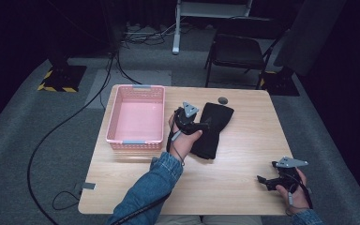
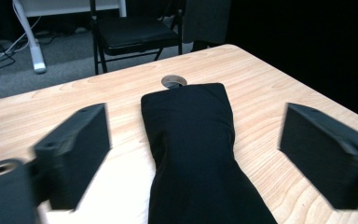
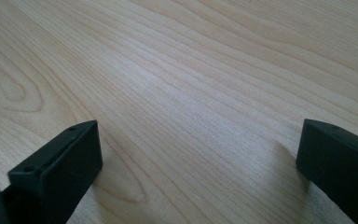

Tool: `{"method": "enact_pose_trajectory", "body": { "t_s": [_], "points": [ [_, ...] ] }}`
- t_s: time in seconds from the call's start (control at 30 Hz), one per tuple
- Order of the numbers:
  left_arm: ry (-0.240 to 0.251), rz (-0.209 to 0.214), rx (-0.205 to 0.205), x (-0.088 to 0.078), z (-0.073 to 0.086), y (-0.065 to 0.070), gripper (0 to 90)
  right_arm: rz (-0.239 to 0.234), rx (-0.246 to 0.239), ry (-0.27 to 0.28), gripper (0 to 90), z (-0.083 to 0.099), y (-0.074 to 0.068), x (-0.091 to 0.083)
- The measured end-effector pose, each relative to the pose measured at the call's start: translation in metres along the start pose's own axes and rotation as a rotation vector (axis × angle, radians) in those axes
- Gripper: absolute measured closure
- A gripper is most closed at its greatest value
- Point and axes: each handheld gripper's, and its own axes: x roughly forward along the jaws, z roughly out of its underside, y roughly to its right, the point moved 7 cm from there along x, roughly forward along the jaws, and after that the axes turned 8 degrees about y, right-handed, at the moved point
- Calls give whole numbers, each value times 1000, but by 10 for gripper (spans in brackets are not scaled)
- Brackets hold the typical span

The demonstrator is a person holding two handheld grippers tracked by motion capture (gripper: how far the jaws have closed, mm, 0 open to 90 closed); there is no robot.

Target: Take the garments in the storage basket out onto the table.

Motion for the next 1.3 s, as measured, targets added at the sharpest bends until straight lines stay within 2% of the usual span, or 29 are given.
{"method": "enact_pose_trajectory", "body": {
  "t_s": [0.07,0.3,0.7,1.07,1.3],
  "points": [
    [-7,-5,18,-2,1,-1,3,0,0,0,1,0,0,0],
    [-2,-9,53,-14,-1,-2,0,0,0,0,1,0,0,0],
    [14,-12,86,-38,-7,-7,0,0,0,0,1,0,0,0],
    [6,5,102,-55,0,-15,0,0,0,0,1,0,0,0],
    [-1,-8,120,-70,5,-24,0,1,0,0,0,0,0,0]
  ]
}}
